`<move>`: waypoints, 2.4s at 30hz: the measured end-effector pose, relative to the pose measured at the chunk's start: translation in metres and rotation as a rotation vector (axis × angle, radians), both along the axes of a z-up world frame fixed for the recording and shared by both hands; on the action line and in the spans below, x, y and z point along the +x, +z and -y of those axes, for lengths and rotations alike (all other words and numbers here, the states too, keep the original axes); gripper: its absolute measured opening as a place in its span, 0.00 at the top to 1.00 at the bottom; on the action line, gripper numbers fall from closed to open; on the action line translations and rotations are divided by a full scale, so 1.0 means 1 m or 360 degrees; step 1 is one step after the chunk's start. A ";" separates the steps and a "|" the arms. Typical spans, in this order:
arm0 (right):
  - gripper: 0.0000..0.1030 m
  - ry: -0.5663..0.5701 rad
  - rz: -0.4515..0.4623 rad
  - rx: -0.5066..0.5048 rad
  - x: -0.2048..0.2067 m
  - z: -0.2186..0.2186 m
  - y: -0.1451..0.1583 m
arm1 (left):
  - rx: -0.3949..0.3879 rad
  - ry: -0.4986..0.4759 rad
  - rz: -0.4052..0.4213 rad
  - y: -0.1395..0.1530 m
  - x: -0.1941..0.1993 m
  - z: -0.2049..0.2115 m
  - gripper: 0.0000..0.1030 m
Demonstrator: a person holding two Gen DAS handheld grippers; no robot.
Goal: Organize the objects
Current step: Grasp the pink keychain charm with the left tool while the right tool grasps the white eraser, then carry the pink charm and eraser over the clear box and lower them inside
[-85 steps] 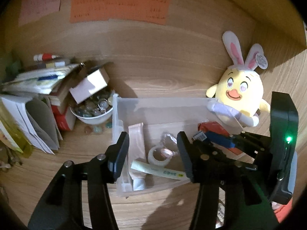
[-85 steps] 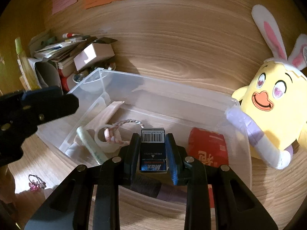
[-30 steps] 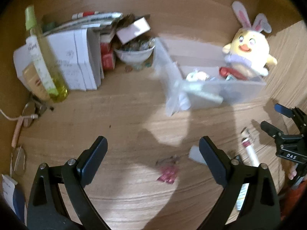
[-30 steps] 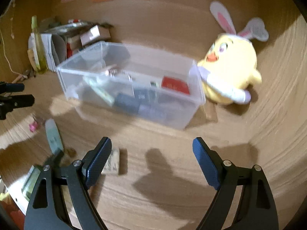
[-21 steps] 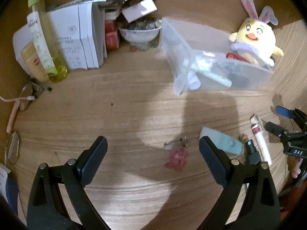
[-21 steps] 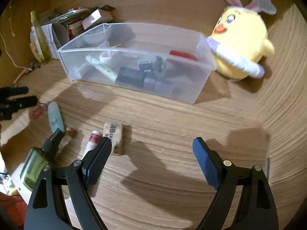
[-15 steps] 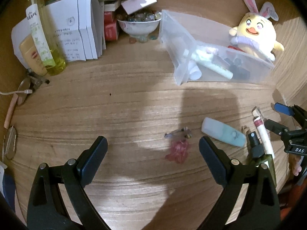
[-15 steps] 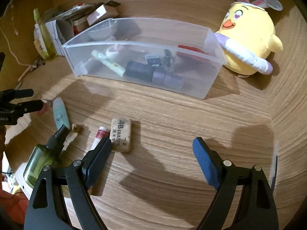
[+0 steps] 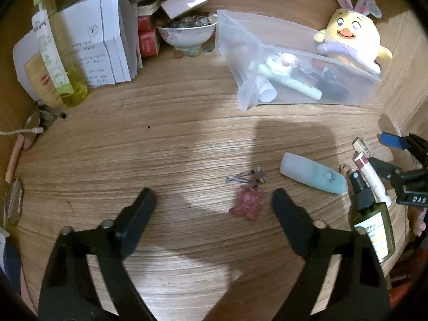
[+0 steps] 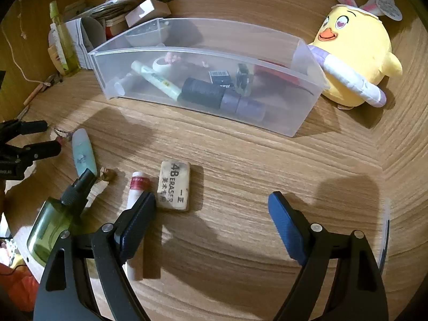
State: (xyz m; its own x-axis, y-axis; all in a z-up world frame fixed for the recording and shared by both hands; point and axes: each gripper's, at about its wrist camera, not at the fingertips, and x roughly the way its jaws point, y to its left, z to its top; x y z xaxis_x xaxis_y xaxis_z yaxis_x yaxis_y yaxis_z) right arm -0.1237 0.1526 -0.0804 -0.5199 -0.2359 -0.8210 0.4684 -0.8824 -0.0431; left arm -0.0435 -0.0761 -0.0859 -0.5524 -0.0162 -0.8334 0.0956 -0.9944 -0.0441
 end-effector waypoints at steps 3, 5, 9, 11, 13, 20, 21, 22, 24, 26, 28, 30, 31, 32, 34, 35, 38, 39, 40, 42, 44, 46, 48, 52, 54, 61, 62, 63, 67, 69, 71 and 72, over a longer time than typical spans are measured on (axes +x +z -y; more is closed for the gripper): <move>0.23 0.0002 0.0001 -0.0022 0.000 0.002 0.000 | -0.0026 -0.0031 -0.0021 0.000 0.003 -0.004 0.29; 0.33 0.0008 0.0006 -0.0024 0.000 0.004 0.000 | -0.0044 -0.0054 -0.0033 0.000 0.004 -0.007 0.37; 0.47 0.0026 -0.0013 -0.0044 0.002 0.006 0.001 | -0.0055 -0.0103 -0.0062 0.001 0.006 -0.012 0.48; 0.54 0.0035 -0.0032 -0.0039 0.003 0.009 0.001 | -0.0056 -0.0120 -0.0073 0.002 0.006 -0.014 0.57; 0.63 0.0043 -0.0037 -0.0049 0.004 0.010 0.002 | -0.0057 -0.0128 -0.0081 0.002 0.007 -0.015 0.65; 0.79 0.0019 -0.0041 -0.0074 0.002 0.010 0.003 | -0.0037 -0.0129 -0.0099 0.003 0.009 -0.013 0.80; 0.79 0.0010 -0.0041 -0.0079 0.002 0.009 0.003 | -0.0038 -0.0127 -0.0099 0.003 0.010 -0.014 0.80; 0.79 0.0000 -0.0042 -0.0083 0.002 0.008 0.003 | -0.0041 -0.0121 -0.0102 0.004 0.010 -0.013 0.81; 0.79 -0.0017 -0.0047 -0.0097 0.001 0.006 0.004 | -0.0032 -0.0109 -0.0107 0.005 0.010 -0.013 0.81; 0.79 -0.0037 -0.0053 -0.0123 0.001 0.002 0.007 | -0.0024 -0.0095 -0.0124 0.008 0.010 -0.012 0.81; 0.79 -0.0055 -0.0063 -0.0149 0.000 -0.001 0.010 | -0.0012 -0.0086 -0.0153 0.013 0.010 -0.011 0.81; 0.79 -0.0074 -0.0075 -0.0172 0.000 -0.004 0.014 | -0.0006 -0.0081 -0.0190 0.021 0.010 -0.011 0.81; 0.79 -0.0082 -0.0083 -0.0182 0.000 -0.005 0.016 | -0.0007 -0.0077 -0.0211 0.025 0.010 -0.011 0.81; 0.79 -0.0087 -0.0089 -0.0190 0.000 -0.005 0.017 | -0.0006 -0.0076 -0.0233 0.029 0.010 -0.012 0.81; 0.79 -0.0101 -0.0108 -0.0211 0.000 -0.007 0.022 | 0.0001 -0.0080 -0.0281 0.039 0.010 -0.013 0.81; 0.79 -0.0104 -0.0116 -0.0220 0.001 -0.009 0.024 | 0.0004 -0.0083 -0.0296 0.042 0.009 -0.014 0.81; 0.79 -0.0111 -0.0149 -0.0247 0.002 -0.014 0.033 | 0.0015 -0.0086 -0.0350 0.052 0.007 -0.016 0.81; 0.79 -0.0113 -0.0162 -0.0257 0.002 -0.015 0.036 | 0.0019 -0.0085 -0.0367 0.056 0.006 -0.017 0.81; 0.79 -0.0117 -0.0175 -0.0265 0.003 -0.015 0.040 | 0.0021 -0.0084 -0.0381 0.059 0.006 -0.018 0.81; 0.79 -0.0120 -0.0198 -0.0284 0.003 -0.016 0.046 | 0.0027 -0.0081 -0.0415 0.065 0.005 -0.020 0.81; 0.79 -0.0125 -0.0224 -0.0306 0.004 -0.018 0.052 | 0.0037 -0.0081 -0.0443 0.071 0.003 -0.021 0.81; 0.79 -0.0130 -0.0247 -0.0323 0.004 -0.019 0.058 | 0.0039 -0.0079 -0.0467 0.077 0.001 -0.022 0.81; 0.79 -0.0139 -0.0278 -0.0342 0.005 -0.021 0.064 | 0.0035 -0.0068 -0.0502 0.083 -0.001 -0.023 0.81; 0.79 -0.0143 -0.0324 -0.0393 0.005 -0.023 0.076 | 0.0035 -0.0063 -0.0568 0.098 -0.005 -0.024 0.81; 0.79 -0.0144 -0.0348 -0.0416 0.005 -0.024 0.082 | 0.0034 -0.0064 -0.0603 0.105 -0.006 -0.024 0.81; 0.79 -0.0162 -0.0450 -0.0470 0.003 -0.025 0.103 | 0.0045 -0.0050 -0.0679 0.120 -0.016 -0.027 0.81; 0.79 -0.0166 -0.0460 -0.0474 0.003 -0.025 0.105 | 0.0050 -0.0052 -0.0682 0.121 -0.017 -0.027 0.81; 0.79 -0.0170 -0.0471 -0.0478 0.002 -0.025 0.107 | 0.0052 -0.0050 -0.0687 0.123 -0.019 -0.028 0.81; 0.79 -0.0179 -0.0496 -0.0502 -0.004 -0.027 0.114 | 0.0054 -0.0058 -0.0718 0.130 -0.025 -0.031 0.81; 0.79 -0.0182 -0.0511 -0.0504 -0.008 -0.027 0.118 | 0.0057 -0.0063 -0.0737 0.135 -0.029 -0.032 0.81; 0.79 -0.0187 -0.0525 -0.0506 -0.012 -0.027 0.120 | 0.0057 -0.0067 -0.0754 0.139 -0.033 -0.034 0.81; 0.79 -0.0188 -0.0530 -0.0505 -0.015 -0.027 0.122 | 0.0061 -0.0069 -0.0759 0.140 -0.036 -0.034 0.81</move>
